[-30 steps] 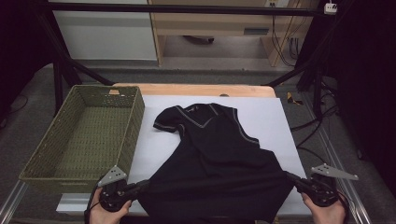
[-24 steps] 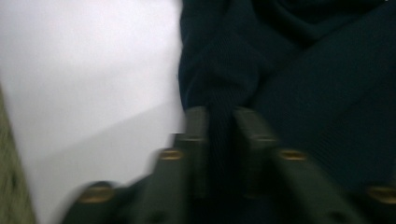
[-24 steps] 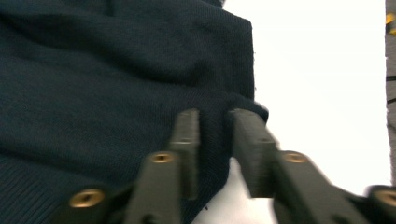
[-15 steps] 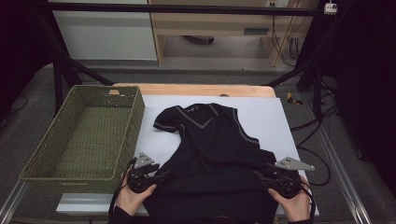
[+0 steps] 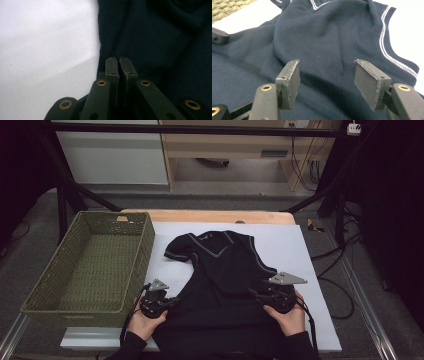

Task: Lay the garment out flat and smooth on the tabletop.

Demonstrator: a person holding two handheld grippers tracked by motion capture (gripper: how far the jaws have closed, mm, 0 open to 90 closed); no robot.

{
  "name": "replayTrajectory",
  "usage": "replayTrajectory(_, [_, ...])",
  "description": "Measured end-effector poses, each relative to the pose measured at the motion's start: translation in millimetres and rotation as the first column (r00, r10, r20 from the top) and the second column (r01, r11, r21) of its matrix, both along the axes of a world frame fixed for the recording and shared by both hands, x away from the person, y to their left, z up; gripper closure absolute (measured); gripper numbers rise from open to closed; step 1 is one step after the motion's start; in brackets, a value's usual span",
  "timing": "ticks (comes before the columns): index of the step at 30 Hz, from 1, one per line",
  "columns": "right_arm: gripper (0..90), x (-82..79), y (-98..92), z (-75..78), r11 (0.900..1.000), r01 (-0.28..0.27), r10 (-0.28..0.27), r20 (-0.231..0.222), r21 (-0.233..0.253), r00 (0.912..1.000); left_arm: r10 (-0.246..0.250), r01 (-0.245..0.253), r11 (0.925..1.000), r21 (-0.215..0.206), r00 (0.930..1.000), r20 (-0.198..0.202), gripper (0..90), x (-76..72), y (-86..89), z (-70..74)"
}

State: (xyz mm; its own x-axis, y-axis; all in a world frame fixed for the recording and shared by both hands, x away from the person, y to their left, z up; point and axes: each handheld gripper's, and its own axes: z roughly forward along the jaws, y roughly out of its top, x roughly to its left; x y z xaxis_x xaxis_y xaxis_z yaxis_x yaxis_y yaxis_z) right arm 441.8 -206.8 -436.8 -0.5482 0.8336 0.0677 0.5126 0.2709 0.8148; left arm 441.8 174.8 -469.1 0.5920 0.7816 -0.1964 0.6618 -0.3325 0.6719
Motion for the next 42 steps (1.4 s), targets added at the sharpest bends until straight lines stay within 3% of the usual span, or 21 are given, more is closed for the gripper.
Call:
replayTrajectory(3, [39.8,13.4,-7.5,-1.7,0.999,0.05,-0.05,0.002,-0.01,0.9987,-0.011,0.012,0.9995,-0.03,0.9997,0.021,86.4,-4.3,0.3,5.1])
replayTrajectory(9, [41.1,35.4,-40.0,-8.4,0.981,0.161,-0.162,0.0,-0.105,0.9868,-0.051,0.06,0.9935,-0.097,0.9946,0.091,86.6,-17.4,-5.2,21.7])
replayTrajectory(14, [40.0,45.4,-65.4,-15.6,0.964,0.227,-0.233,-0.031,-0.14,0.9719,-0.136,0.144,0.9865,-0.078,0.9855,0.102,86.6,-27.8,-27.1,22.3])
replayTrajectory(20, [40.9,49.9,-81.1,-32.0,0.956,0.236,-0.256,-0.101,-0.176,0.9613,-0.187,0.193,0.98,-0.048,0.977,0.102,86.6,-30.1,-49.9,14.4])
replayTrajectory(22, [53.2,51.8,-82.5,-36.1,0.963,0.229,-0.247,-0.129,-0.143,0.9604,-0.191,0.196,0.9794,-0.05,0.977,0.096,86.6,-28.5,-53.0,13.0])
replayTrajectory(23, [62.0,52.3,-82.4,-35.6,0.972,0.209,-0.224,-0.15,-0.109,0.963,-0.19,0.195,0.9792,-0.054,0.9776,0.09,86.6,-27.2,-54.1,12.4])
replayTrajectory(26, [86.5,52.8,-79.1,-32.5,0.982,0.162,-0.177,-0.187,-0.092,0.9663,-0.184,0.188,0.9794,-0.072,0.9807,0.066,86.5,-21.2,-58.1,10.5])
replayTrajectory(29, [88.9,50.5,-81.1,-27.1,0.982,0.166,-0.178,-0.15,-0.089,0.9726,-0.189,0.193,0.9777,-0.083,0.9805,0.055,86.4,-16.7,-64.6,9.1])
replayTrajectory(32, [89.2,45.0,-89.8,-15.4,0.971,0.231,-0.234,-0.072,-0.056,0.9695,-0.196,0.2,0.9746,-0.101,0.9794,0.05,85.9,-11.7,-68.6,8.6])
replayTrajectory(35, [89.2,41.7,-97.8,-7.1,0.948,0.298,-0.3,0.007,-0.109,0.9541,-0.169,0.179,0.9739,-0.14,0.9824,0.079,81.5,-5.3,-58.7,18.2])
replayTrajectory(37, [88.9,42.5,-100.9,-7.8,0.939,0.31,-0.312,0.008,-0.149,0.95,-0.117,0.131,0.9796,-0.152,0.9881,0.1,66.5,3.5,-46.9,29.6])
replayTrajectory(40, [85.8,44.2,-102.1,-13.9,0.948,0.267,-0.28,-0.056,-0.173,0.9582,-0.017,0.043,0.9872,-0.154,0.9864,0.163,48.3,23.3,-27.9,44.5])
replayTrajectory(42, [78.7,43.4,-100.3,-14.8,0.958,0.247,-0.258,-0.061,-0.149,0.9643,0.046,-0.024,0.991,-0.132,0.9857,0.162,42.4,41.1,-19.1,44.3])
